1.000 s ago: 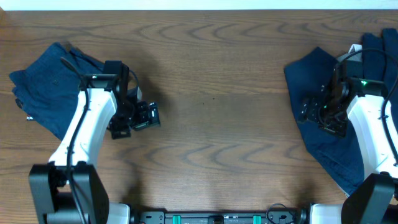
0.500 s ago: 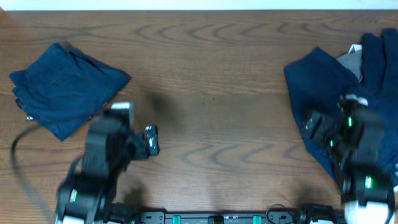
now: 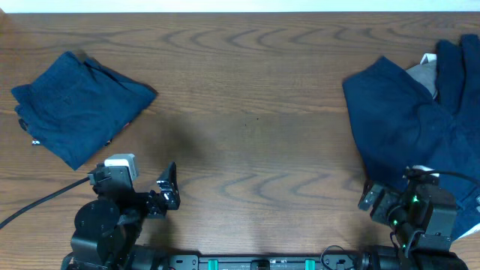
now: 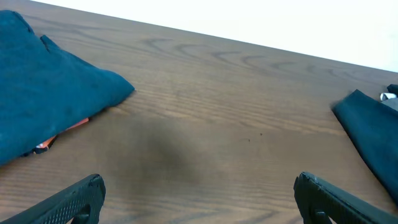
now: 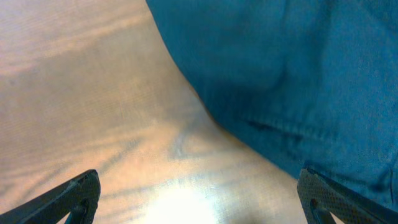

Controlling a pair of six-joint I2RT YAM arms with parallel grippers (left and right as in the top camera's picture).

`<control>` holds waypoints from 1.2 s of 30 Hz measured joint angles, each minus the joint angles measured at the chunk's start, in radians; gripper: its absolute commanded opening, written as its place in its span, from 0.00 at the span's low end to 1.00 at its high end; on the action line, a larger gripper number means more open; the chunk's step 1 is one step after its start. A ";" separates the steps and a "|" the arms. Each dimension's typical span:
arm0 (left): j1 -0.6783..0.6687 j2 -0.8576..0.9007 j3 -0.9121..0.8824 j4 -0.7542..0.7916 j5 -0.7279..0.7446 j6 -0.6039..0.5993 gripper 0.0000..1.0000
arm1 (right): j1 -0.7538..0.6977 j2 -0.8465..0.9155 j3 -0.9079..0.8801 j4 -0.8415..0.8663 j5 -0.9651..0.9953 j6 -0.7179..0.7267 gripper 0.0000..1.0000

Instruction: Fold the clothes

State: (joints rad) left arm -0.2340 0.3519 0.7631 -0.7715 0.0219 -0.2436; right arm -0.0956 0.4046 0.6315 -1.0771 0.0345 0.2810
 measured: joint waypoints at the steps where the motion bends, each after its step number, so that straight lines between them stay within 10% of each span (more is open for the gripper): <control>1: 0.000 0.000 0.000 -0.007 0.000 0.000 0.98 | 0.000 0.000 0.000 -0.019 0.000 0.000 0.99; 17: 0.000 0.000 0.000 -0.069 0.000 0.000 0.98 | 0.028 -0.082 -0.006 0.007 -0.010 0.000 0.99; 36: 0.000 0.000 -0.002 -0.070 -0.001 0.000 0.98 | 0.138 -0.392 -0.579 1.032 -0.014 -0.216 0.99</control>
State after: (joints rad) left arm -0.2340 0.3523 0.7609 -0.8413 0.0212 -0.2440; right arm 0.0429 0.0128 0.0525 -0.0456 0.0200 0.0647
